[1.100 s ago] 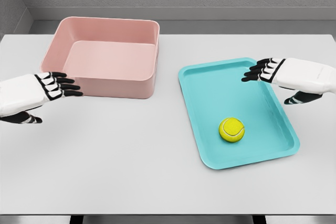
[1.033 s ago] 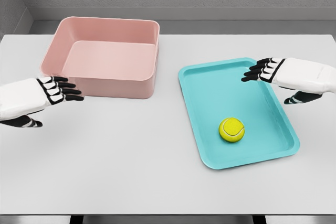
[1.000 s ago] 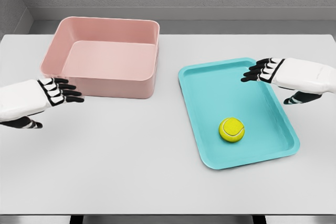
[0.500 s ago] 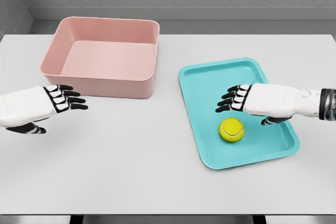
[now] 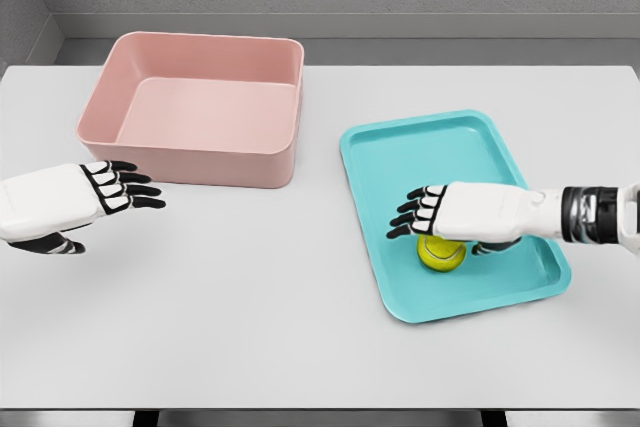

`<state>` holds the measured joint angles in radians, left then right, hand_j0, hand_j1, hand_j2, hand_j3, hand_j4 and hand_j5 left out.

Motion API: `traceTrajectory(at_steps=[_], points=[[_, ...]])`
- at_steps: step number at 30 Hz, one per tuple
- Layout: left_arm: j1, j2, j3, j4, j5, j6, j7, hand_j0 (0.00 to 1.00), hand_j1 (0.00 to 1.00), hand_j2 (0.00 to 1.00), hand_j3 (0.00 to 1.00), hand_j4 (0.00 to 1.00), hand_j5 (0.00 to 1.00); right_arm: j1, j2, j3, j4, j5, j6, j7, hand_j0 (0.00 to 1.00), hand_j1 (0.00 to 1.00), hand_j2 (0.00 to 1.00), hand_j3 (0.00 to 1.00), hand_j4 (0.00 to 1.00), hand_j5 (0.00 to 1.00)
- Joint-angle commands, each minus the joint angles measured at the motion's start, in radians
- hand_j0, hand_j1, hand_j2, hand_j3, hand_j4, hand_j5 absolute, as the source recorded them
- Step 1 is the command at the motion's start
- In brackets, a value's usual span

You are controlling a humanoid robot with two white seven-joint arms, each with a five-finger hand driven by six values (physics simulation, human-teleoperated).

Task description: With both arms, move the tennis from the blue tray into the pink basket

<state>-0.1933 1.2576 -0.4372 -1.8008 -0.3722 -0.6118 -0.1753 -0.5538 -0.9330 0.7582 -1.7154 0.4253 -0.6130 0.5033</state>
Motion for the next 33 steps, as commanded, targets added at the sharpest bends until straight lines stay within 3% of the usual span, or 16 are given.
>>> traceTrajectory(at_steps=[1,12,18,26,33], points=[[-0.002,0.0,0.0,0.0,0.007,0.001,0.0,1.0,1.0,1.0,1.0,1.0,1.0,0.0,0.0,0.01,0.003,0.001,0.002,0.003,1.0,1.0,1.0,1.0,1.0,1.0],[-0.002,-0.001,0.0,0.0,0.007,0.001,0.0,1.0,1.0,1.0,1.0,1.0,1.0,0.003,0.013,0.038,0.048,0.02,0.002,0.05,0.99,0.99,0.99,0.99,0.99,0.99],[-0.002,-0.001,0.0,0.0,0.006,0.001,0.0,1.0,1.0,1.0,1.0,1.0,1.0,0.0,0.013,0.038,0.048,0.024,0.002,0.052,0.83,0.83,0.83,0.83,0.83,0.83],[0.0,-0.003,0.002,0.0,0.006,0.001,0.0,1.0,1.0,1.0,1.0,1.0,1.0,0.002,0.039,0.038,0.048,0.027,0.002,0.054,0.79,0.79,0.79,0.79,0.79,0.79],[0.0,-0.006,0.002,0.0,0.004,0.001,0.0,1.0,1.0,1.0,1.0,1.0,1.0,-0.002,0.039,0.035,0.048,0.027,0.002,0.054,0.68,0.68,0.68,0.68,0.68,0.68]])
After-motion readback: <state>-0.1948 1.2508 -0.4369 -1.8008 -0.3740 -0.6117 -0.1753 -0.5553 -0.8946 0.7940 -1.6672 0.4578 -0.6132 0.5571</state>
